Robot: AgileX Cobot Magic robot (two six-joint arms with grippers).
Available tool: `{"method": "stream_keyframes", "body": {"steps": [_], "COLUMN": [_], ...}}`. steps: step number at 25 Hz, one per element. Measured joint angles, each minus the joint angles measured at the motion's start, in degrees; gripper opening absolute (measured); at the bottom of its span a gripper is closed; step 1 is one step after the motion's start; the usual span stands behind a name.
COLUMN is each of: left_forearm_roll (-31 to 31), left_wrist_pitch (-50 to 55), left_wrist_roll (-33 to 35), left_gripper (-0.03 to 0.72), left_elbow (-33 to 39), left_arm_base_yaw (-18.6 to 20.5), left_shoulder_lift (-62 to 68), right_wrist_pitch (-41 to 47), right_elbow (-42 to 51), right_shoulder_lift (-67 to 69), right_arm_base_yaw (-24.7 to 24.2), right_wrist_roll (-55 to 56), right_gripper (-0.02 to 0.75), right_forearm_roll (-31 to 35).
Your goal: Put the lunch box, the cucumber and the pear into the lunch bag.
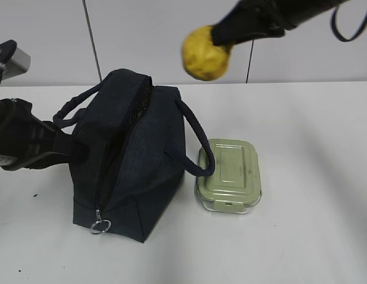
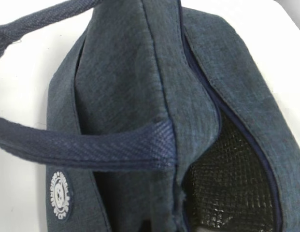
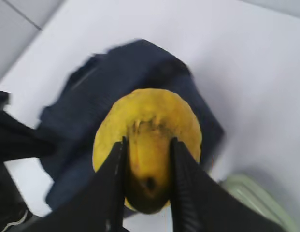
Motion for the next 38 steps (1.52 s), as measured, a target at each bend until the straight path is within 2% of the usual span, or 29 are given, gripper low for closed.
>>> {"method": "stream_keyframes", "body": {"steps": [3, 7, 10, 14, 16, 18, 22, 24, 27, 31, 35, 38], "left_forearm_roll": [0.06, 0.11, 0.26, 0.37, 0.37, 0.37, 0.37, 0.37, 0.37, 0.32, 0.32, 0.32], "left_wrist_pitch": [0.00, 0.00, 0.00, 0.00, 0.00, 0.00, 0.06, 0.06, 0.17, 0.29, 0.29, 0.29], "left_wrist_roll": [0.00, 0.00, 0.00, 0.00, 0.00, 0.00, 0.00, 0.00, 0.00, 0.00, 0.00, 0.00], "left_gripper": [-0.016, -0.016, -0.016, -0.016, -0.016, -0.016, -0.016, -0.016, -0.016, -0.016, -0.016, -0.016], "left_elbow": [0.00, 0.00, 0.00, 0.00, 0.00, 0.00, 0.00, 0.00, 0.00, 0.00, 0.00, 0.00], "left_arm_base_yaw": [0.00, 0.00, 0.00, 0.00, 0.00, 0.00, 0.00, 0.00, 0.00, 0.00, 0.00, 0.00], "left_shoulder_lift": [0.00, 0.00, 0.00, 0.00, 0.00, 0.00, 0.00, 0.00, 0.00, 0.00, 0.00, 0.00], "right_wrist_pitch": [-1.38, -2.55, -3.07, -4.34, -4.43, -4.17, -3.77, -3.56, -3.56, -2.04, -2.21, -1.99], "right_elbow": [-1.67, -3.33, -3.78, -3.78, -3.78, -3.78, -5.61, -7.53, -9.18, -8.37, 1.88, 11.75], "right_shoulder_lift": [2.50, 7.89, 11.31, 14.04, 15.23, 16.08, 16.30, 15.64, 13.19, 10.52, 9.23, 9.03], "right_arm_base_yaw": [6.14, 11.89, 13.16, 13.05, 13.05, 13.05, 13.05, 12.92, 11.25, 3.42, -6.09, -11.46], "right_wrist_roll": [-2.91, -4.32, -4.27, -1.25, -0.79, -1.03, -1.72, -1.42, 2.13, 8.37, 9.94, 8.76], "right_gripper": [0.172, 0.172, 0.171, 0.170, 0.174, 0.228, 0.487, 0.545, 0.540, 0.531, 0.530, 0.527], "right_forearm_roll": [3.40, 5.07, 3.25, -4.45, -5.08, -4.54, -2.42, -2.56, -5.09, -8.05, -7.54, -4.46]}}
